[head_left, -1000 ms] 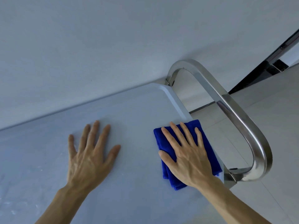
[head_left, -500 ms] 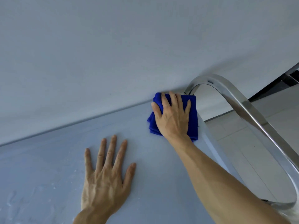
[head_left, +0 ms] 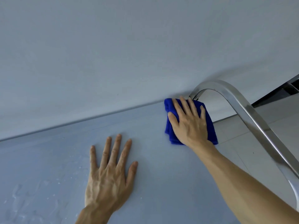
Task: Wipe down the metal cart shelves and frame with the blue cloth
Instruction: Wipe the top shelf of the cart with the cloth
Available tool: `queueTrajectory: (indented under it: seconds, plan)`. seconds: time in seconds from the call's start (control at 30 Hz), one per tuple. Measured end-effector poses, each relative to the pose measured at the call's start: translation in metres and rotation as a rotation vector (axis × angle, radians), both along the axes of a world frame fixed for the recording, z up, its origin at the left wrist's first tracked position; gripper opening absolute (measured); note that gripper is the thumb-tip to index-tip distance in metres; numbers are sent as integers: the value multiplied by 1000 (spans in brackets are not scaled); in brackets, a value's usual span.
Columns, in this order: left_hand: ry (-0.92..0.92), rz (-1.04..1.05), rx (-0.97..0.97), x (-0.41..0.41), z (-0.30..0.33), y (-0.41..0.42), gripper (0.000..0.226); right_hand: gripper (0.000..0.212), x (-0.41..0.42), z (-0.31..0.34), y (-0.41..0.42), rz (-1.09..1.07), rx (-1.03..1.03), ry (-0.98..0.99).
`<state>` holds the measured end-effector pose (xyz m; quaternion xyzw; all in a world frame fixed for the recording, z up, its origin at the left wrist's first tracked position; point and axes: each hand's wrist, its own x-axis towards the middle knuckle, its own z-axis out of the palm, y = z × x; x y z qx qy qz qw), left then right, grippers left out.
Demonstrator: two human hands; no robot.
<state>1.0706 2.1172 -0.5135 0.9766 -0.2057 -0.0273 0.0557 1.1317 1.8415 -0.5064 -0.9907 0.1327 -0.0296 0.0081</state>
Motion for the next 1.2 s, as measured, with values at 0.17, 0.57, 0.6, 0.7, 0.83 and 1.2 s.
queueTrajectory:
  seconds: [0.17, 0.57, 0.6, 0.7, 0.83, 1.2]
  plan:
    - [-10, -8, 6, -1, -3, 2, 64, 61, -24, 3, 70, 150, 84, -29]
    - [16, 2, -186, -1, 5, 38, 67, 60, -122, 8, 62, 372, 11, 140]
    - [-13, 35, -184, -2, 7, 52, 66, 60, -122, 8, 62, 371, 5, 133]
    - [-55, 159, -138, 1, 11, 101, 67, 59, -122, 8, 63, 366, -2, 122]
    - [2, 220, -84, -1, 8, 141, 72, 60, -122, 8, 63, 355, -11, 126]
    - [-19, 227, -8, -5, -6, 139, 67, 51, -48, 3, 97, -55, 103, -49]
